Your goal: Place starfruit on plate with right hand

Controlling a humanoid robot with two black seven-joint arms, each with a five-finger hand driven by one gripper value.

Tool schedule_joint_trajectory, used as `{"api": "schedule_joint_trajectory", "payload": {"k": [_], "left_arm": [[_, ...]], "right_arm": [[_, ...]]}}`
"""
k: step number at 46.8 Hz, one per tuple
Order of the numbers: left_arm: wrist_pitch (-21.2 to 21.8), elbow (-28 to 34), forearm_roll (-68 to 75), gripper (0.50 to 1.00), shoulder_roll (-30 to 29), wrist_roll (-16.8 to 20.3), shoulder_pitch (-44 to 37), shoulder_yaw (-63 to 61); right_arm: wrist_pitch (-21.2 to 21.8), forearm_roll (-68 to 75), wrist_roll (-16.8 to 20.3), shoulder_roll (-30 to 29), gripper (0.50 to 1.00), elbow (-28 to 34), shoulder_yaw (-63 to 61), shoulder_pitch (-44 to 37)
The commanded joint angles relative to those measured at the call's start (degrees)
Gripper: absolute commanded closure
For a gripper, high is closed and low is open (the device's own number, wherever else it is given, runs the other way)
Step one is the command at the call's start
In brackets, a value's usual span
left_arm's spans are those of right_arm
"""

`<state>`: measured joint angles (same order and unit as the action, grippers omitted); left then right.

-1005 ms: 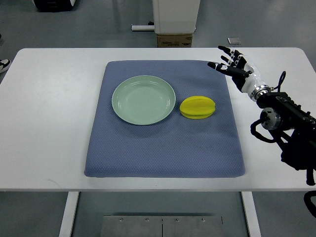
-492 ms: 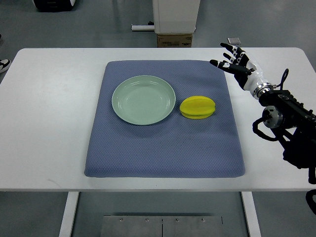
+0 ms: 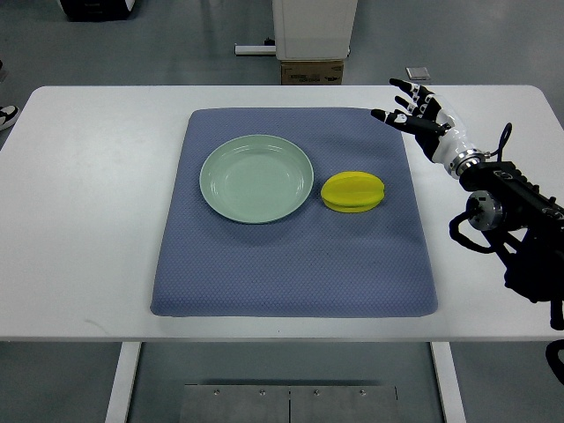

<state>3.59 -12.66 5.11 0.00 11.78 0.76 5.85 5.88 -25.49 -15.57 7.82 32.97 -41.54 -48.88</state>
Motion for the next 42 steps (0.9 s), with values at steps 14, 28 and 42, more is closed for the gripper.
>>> {"api": "schedule_joint_trajectory", "payload": {"k": [14, 28, 42], "left_arm": [[0.0, 0.0, 0.0, 0.500, 0.0, 0.0, 0.0, 0.0], [0.0, 0.0, 0.0, 0.500, 0.0, 0.0, 0.0, 0.0], [0.0, 0.0, 0.0, 0.500, 0.0, 0.0, -0.1, 0.0]], "right_arm": [[0.2, 0.0, -0.7, 1.7, 0.500, 3.2, 2.2, 0.1], [0.7, -0.4, -1.0, 3.3, 0.500, 5.7, 4.8, 0.1], [2.4, -8.6, -7.5, 5.5, 0.500, 8.9, 11.1, 0.6]]}}
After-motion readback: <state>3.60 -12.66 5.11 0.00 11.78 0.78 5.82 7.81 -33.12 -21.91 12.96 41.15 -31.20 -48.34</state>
